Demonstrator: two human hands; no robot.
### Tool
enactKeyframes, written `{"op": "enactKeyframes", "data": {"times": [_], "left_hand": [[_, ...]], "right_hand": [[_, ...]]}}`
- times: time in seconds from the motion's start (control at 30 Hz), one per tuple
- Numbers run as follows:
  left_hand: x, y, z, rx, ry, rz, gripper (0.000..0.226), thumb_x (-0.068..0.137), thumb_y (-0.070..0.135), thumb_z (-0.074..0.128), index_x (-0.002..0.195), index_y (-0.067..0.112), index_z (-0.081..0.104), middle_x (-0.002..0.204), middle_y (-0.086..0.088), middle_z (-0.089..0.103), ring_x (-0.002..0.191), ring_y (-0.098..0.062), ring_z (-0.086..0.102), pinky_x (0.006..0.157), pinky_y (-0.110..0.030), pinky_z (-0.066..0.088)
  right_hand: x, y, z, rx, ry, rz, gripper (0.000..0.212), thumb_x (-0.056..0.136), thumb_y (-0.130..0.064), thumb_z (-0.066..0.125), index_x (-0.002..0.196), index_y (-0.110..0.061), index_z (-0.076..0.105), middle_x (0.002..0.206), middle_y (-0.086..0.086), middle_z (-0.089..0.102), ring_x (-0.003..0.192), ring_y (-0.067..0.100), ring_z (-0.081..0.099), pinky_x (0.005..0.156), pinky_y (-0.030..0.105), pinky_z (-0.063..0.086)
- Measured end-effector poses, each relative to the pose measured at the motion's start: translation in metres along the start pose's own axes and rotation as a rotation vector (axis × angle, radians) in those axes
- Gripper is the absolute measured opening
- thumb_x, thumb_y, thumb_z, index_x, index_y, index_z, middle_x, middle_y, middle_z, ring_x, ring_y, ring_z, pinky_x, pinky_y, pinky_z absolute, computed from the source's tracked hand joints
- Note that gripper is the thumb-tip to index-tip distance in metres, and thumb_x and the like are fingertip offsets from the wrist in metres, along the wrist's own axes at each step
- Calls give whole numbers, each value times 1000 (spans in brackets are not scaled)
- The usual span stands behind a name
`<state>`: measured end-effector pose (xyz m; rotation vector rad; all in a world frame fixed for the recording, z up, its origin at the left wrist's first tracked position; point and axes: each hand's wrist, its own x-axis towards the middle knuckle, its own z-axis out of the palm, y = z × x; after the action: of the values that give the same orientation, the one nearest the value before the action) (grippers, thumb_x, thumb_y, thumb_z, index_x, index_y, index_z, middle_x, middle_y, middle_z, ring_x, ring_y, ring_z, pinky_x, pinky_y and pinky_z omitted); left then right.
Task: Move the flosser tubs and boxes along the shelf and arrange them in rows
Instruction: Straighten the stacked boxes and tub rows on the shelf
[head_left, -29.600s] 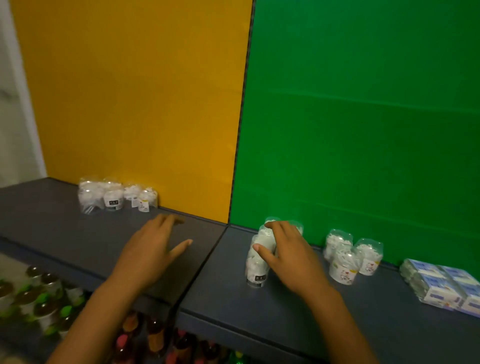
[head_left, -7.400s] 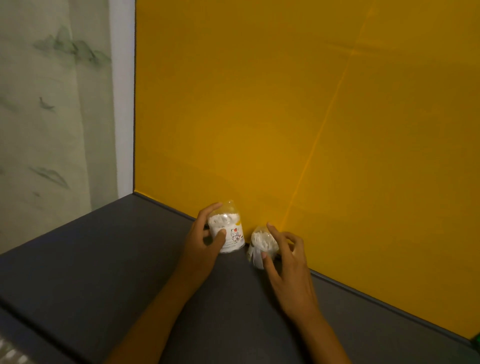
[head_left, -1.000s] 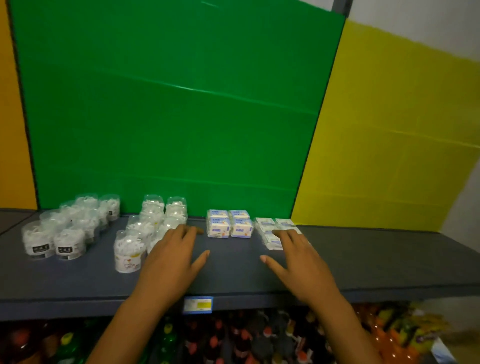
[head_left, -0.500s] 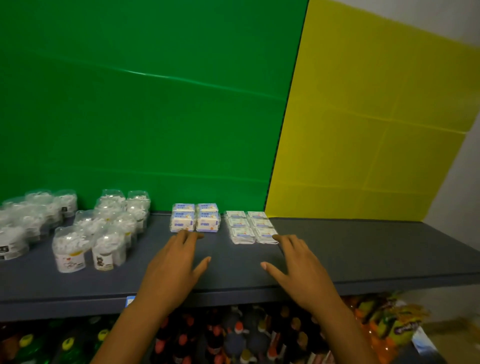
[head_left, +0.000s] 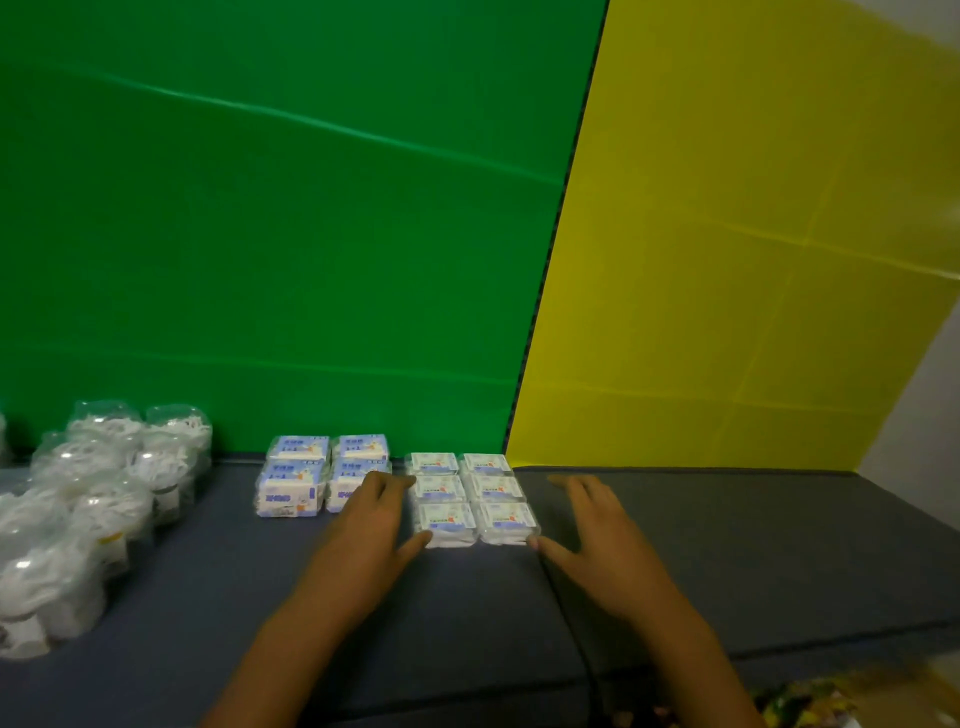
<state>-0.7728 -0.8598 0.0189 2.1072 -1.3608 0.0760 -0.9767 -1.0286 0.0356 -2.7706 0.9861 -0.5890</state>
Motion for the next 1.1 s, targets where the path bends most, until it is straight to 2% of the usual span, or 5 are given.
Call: {"op": "enactKeyframes", "data": {"times": [0.37,0.53,0.73,0.83,1.1], "left_hand": [[46,-12,70,-119,-127,-94,105,81,46,69,153,15,-1,160,-5,1,147,-22,10,118,-32,19],[56,-8,90,-176,-122,-210,118,77,50,73,152,17,-12,161,-6,-11,148,-22,-3,118,-35,13],[67,-12,94,-215,-86,-239,126,66,53,80,153,18,-2,162,-1,0,148,-16,5,120,-34,16],[69,-13,92,-227,-77,-242,124,65,48,83,153,17,3,162,0,5,147,-15,9,119,-30,16],[74,-15,91,-271,-64,-265,123,61,45,86,153,21,9,158,3,19,142,-12,24,116,-30,26]], "right_hand": [[66,38,50,252,-202,-97,81,72,-35,83,140,-33,38,133,-14,37,116,-3,37,99,14,38],[94,62,69,398,-380,-61,106,67,-36,88,150,-35,22,142,-15,26,132,6,32,112,30,32],[115,83,87,578,-447,-73,125,55,-47,92,153,-40,14,158,-14,18,141,14,29,116,37,33],[117,84,93,620,-468,-123,122,57,-47,91,153,-35,17,155,-16,19,139,7,27,117,31,29],[121,88,102,608,-423,-171,124,51,-62,86,153,-31,22,157,-14,20,140,6,28,117,31,30]]}}
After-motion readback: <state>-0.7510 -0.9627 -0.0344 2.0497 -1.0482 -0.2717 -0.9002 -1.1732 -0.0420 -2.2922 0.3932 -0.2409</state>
